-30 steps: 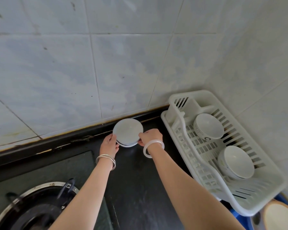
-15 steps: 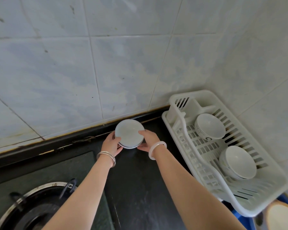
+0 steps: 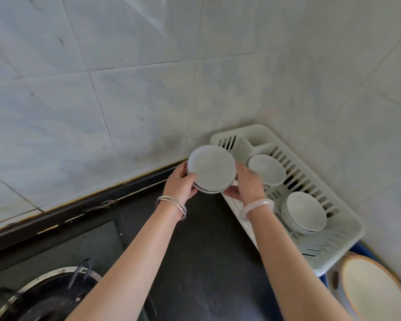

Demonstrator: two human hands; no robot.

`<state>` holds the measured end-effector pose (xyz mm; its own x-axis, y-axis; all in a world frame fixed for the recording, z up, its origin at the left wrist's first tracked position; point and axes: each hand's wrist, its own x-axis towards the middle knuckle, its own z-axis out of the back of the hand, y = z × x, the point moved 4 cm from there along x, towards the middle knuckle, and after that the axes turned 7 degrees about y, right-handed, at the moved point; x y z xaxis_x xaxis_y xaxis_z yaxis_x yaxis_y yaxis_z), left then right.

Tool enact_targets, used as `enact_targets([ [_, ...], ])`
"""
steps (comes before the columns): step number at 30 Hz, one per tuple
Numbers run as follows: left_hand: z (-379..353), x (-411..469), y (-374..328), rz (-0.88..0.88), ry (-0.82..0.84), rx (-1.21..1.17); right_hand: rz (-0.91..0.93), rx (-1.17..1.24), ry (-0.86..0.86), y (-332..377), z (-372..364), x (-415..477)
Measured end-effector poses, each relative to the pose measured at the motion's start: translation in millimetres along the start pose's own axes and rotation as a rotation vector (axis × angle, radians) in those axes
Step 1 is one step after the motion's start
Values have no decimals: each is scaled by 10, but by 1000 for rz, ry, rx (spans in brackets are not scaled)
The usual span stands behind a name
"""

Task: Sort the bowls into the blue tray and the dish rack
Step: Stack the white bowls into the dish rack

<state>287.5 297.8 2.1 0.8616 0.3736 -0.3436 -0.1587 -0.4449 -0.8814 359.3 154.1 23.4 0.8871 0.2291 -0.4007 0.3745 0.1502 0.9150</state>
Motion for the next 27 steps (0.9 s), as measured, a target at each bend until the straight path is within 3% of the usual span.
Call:
enact_targets([
  [5, -661, 55, -10, 119, 174, 47, 39, -36, -99, 225, 684, -114],
  [11, -1256, 238, 175, 204, 292, 313, -99, 57, -173, -25, 1274, -7],
  [19, -1469, 612, 484, 317, 407, 723, -243, 262, -224, -546, 1444, 177],
  [24, -1563, 813, 516, 256, 442, 1121, -293, 297, -247, -736, 1509, 289],
  [27, -1593, 891, 561, 298, 524, 1238, -335, 315, -248, -854, 1524, 300],
])
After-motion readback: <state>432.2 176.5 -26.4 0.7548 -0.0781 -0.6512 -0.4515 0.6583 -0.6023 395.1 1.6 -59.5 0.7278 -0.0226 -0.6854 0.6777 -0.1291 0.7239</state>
